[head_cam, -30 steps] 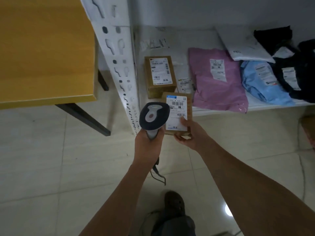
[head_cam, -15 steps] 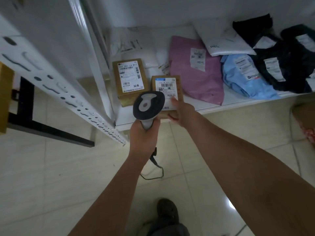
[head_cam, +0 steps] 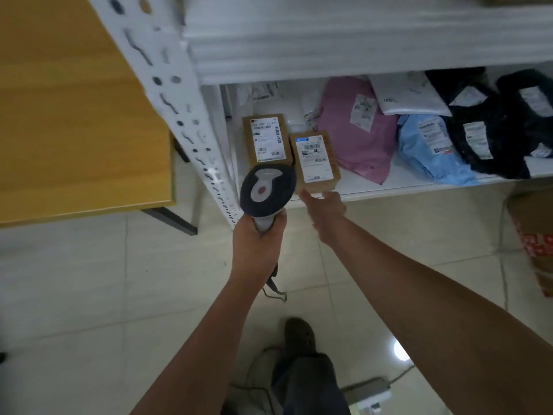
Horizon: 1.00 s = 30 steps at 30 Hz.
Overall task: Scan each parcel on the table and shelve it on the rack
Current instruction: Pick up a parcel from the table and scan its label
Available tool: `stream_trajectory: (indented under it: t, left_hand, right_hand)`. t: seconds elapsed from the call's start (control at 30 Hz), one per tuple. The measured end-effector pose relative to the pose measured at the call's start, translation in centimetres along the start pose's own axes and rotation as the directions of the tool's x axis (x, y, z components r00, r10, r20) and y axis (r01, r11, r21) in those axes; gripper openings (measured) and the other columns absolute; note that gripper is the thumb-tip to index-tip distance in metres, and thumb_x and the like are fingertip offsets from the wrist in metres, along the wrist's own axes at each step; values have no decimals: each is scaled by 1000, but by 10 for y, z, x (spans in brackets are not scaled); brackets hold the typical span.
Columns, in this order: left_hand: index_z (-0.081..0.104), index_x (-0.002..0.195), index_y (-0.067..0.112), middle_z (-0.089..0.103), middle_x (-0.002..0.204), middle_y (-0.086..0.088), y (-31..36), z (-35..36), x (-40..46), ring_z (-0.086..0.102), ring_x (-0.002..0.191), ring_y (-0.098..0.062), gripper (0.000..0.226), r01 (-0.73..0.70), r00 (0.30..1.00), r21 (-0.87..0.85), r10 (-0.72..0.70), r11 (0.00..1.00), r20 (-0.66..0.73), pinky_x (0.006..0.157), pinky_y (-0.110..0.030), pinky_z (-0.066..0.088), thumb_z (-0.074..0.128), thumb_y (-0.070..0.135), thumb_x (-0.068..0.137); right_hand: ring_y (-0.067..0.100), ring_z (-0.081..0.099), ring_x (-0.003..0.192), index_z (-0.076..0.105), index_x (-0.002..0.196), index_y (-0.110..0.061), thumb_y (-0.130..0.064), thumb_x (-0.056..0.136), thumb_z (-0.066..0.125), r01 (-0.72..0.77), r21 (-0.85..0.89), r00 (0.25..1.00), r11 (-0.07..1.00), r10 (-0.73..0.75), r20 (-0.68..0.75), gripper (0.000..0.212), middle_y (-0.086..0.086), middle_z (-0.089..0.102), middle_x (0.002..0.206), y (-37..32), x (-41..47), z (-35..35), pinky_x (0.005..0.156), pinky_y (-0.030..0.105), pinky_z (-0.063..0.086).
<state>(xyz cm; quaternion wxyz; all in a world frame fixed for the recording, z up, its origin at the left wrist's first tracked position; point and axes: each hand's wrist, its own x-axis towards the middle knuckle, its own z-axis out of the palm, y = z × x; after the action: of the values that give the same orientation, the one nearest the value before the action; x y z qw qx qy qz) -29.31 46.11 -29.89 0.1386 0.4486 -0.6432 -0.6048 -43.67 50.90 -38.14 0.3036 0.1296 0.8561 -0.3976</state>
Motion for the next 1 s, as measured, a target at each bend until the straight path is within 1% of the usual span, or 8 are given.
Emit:
stream_trajectory:
  t: [0.07, 0.13, 0.27, 0.33, 0.43, 0.57, 0.73, 1.0]
  left_hand:
    - [60, 75, 9, 61, 68, -22, 14, -35, -23, 56, 60, -18, 22, -10, 1000, -15, 10, 1000, -26, 59, -43, 54, 63, 21, 93]
    - [60, 76, 25, 68, 79, -20, 30, -76, -48, 65, 70, -23, 19, -12, 998, -45, 9, 999, -55, 72, -53, 57, 64, 20, 93]
    - [67, 100, 10, 74, 91, -10, 68, -174, -91, 74, 76, -18, 10, -29, 993, -177, 8, 984, -115, 73, -35, 61, 61, 15, 95]
    - [67, 99, 2, 74, 89, -13, 88, -233, -107, 74, 72, -21, 15, -71, 985, -201, 36, 977, -171, 70, -35, 61, 60, 15, 96]
    - [67, 90, 10, 74, 85, -10, 116, -326, -128, 74, 71, -22, 12, -146, 953, -191, 86, 971, -291, 67, -34, 61, 58, 15, 96]
    - [64, 94, 17, 73, 87, -9, 144, -438, -151, 73, 68, -21, 8, -220, 875, -180, 112, 959, -472, 62, -25, 60, 58, 20, 97]
    - [64, 102, 4, 74, 86, -7, 153, -556, -157, 72, 63, -19, 20, -207, 761, -192, 34, 959, -648, 60, -24, 59, 58, 23, 98]
    - [65, 103, 6, 74, 80, -3, 134, -689, -83, 72, 60, -18, 20, -149, 629, -234, -91, 961, -772, 57, -25, 58, 60, 24, 96]
  right_hand:
    - [29, 48, 125, 49, 135, -16, -60, 77, 70, 106, -46, 994, 993, -105, 19, 76, 9, 50, 137, -14, -46, 3, 104, 45, 44]
    - [28, 46, 127, 50, 134, -13, -57, 81, 69, 222, -75, 975, 972, -222, 12, 72, 11, 50, 136, -32, -100, 6, 107, 42, 40]
    - [25, 46, 122, 56, 122, -13, -55, 81, 69, 473, -72, 881, 878, -473, 15, 60, 7, 54, 125, -77, -211, 22, 104, 41, 38]
    - [25, 47, 119, 55, 118, -14, -55, 82, 68, 558, -67, 830, 827, -557, 37, 56, 5, 53, 118, -108, -265, 42, 102, 41, 39]
    - [25, 46, 121, 53, 120, -15, -55, 84, 64, 636, -65, 771, 769, -628, 109, 55, 2, 50, 116, -156, -344, 89, 106, 44, 35]
    - [25, 45, 123, 54, 118, -17, -55, 86, 63, 699, -3, 691, 715, -675, 256, 51, 1, 50, 117, -203, -436, 165, 106, 44, 37]
    - [28, 47, 122, 56, 119, -16, -52, 84, 66, 747, 34, 588, 664, -683, 433, 51, 7, 47, 124, -253, -519, 262, 106, 46, 38]
    - [28, 48, 120, 48, 108, -29, -54, 87, 63, 794, -29, 444, 608, -546, 711, 36, 3, 47, 128, -324, -560, 445, 100, 47, 45]
